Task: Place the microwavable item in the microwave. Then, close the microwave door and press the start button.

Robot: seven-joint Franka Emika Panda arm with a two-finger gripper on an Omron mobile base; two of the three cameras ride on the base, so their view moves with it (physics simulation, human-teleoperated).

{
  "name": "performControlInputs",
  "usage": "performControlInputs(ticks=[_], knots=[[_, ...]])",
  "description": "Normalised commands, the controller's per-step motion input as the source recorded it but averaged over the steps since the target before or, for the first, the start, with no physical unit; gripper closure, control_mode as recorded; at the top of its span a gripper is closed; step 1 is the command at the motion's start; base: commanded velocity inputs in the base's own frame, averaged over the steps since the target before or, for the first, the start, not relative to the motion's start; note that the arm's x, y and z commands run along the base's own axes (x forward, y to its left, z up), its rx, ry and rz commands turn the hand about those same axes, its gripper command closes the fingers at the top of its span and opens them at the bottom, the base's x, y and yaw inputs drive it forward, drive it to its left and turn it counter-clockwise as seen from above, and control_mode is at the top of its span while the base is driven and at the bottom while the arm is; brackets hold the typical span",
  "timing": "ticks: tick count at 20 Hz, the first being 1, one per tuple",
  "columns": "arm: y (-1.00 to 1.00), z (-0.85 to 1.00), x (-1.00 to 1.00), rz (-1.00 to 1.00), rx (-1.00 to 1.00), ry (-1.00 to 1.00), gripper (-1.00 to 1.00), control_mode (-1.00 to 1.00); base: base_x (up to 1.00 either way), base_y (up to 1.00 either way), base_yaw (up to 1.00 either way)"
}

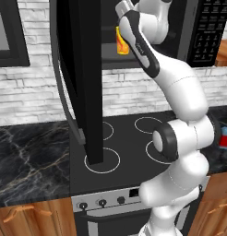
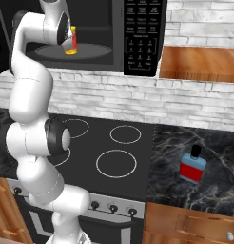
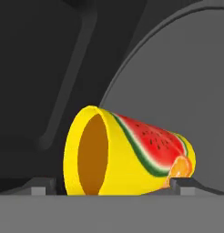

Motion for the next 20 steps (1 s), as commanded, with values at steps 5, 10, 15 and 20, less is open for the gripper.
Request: performControlInputs(ticks=[5, 10, 15, 20], knots=[[-0.04, 0.00, -0.26, 0.00, 0.00, -0.10, -1.00, -1.00, 0.00, 0.00, 0.00], [0.03, -0.11, -0.79, 0.00, 0.00, -0.11, -1.00, -1.00, 0.00, 0.00, 0.00], [0.01, -0.79, -1.00, 0.00, -0.12, -0.13, -1.00, -1.00, 0.00, 0.00, 0.00], [-0.23, -0.97, -0.92, 0.01, -0.22, -0.09, -1.00, -1.00, 0.00, 0.00, 0.00]])
